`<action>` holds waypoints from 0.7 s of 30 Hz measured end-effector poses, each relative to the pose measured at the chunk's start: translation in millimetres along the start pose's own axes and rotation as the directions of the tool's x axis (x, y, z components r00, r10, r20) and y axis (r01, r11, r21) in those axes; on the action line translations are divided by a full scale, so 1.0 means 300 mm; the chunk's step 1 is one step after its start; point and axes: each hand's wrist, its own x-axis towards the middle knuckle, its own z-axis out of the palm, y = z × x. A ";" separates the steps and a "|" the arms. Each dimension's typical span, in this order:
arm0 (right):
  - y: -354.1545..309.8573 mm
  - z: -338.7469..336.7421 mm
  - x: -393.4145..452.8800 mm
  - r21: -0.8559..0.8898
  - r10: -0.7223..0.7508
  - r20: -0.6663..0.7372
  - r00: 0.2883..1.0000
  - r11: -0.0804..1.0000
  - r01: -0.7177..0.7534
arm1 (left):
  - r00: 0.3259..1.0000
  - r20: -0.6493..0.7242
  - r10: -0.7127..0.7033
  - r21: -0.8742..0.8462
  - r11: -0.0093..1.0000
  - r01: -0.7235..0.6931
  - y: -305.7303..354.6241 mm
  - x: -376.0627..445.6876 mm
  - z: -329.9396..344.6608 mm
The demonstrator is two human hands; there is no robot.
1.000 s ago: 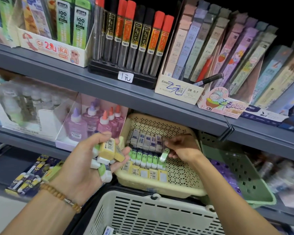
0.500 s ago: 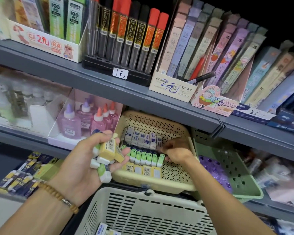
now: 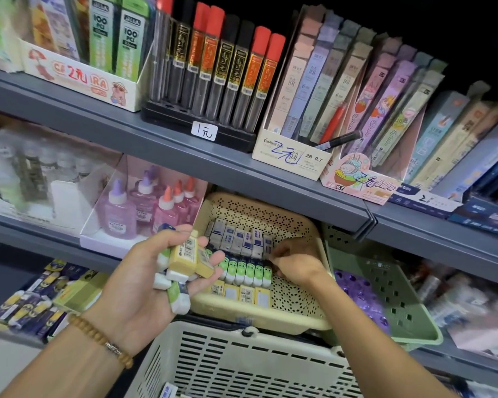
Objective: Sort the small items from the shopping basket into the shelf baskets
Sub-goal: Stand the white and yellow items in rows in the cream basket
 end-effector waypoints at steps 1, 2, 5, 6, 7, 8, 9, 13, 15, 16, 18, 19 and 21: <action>-0.016 -0.002 -0.005 0.006 -0.049 -0.044 0.998 0.999 0.050 | 1.000 0.005 0.001 -0.007 1.000 -0.001 0.001 0.000 -0.001; -0.039 -0.001 -0.016 0.075 -0.088 -0.062 0.994 0.993 0.093 | 1.000 0.012 0.003 -0.014 1.000 -0.003 0.003 0.002 -0.001; -0.124 0.016 -0.086 0.379 -0.233 -0.052 0.971 0.895 0.235 | 1.000 0.018 -0.003 -0.034 0.999 0.004 0.005 0.007 0.001; -0.151 0.023 -0.115 0.421 -0.311 -0.056 0.949 0.854 0.305 | 1.000 0.011 -0.006 -0.035 0.999 0.007 0.006 0.009 0.002; -0.174 0.030 -0.143 0.446 -0.393 -0.046 0.918 0.814 0.371 | 1.000 0.007 -0.009 -0.032 0.999 0.010 0.006 0.009 0.003; -0.194 0.036 -0.169 0.458 -0.464 -0.021 0.885 0.783 0.421 | 1.000 0.008 -0.012 -0.026 1.000 0.012 0.007 0.008 0.004; -0.212 0.040 -0.191 0.451 -0.516 0.011 0.857 0.767 0.456 | 1.000 0.011 -0.013 -0.020 1.000 0.014 0.007 0.007 0.003; -0.251 0.026 -0.229 0.334 -0.578 0.118 0.807 0.789 0.516 | 1.000 0.018 -0.018 0.011 1.000 0.018 0.007 -0.006 -0.001; -0.261 0.016 -0.231 0.331 -0.585 0.152 0.797 0.790 0.517 | 0.999 0.028 -0.026 0.027 0.999 0.025 0.006 -0.009 -0.002; -0.264 0.012 -0.231 0.366 -0.583 0.168 0.795 0.786 0.499 | 0.999 0.032 -0.029 0.038 0.999 0.028 0.005 -0.008 0.000; -0.264 0.008 -0.231 0.518 -0.557 0.207 0.804 0.760 0.393 | 0.999 0.047 -0.016 0.067 0.998 0.012 0.004 -0.003 0.001; -0.262 0.008 -0.229 0.587 -0.534 0.229 0.814 0.742 0.322 | 0.999 0.049 0.002 0.098 0.995 -0.007 0.004 -0.002 0.002; -0.258 0.007 -0.227 0.635 -0.492 0.262 0.830 0.736 0.235 | 0.998 0.039 0.040 0.182 0.982 -0.047 0.005 0.000 0.005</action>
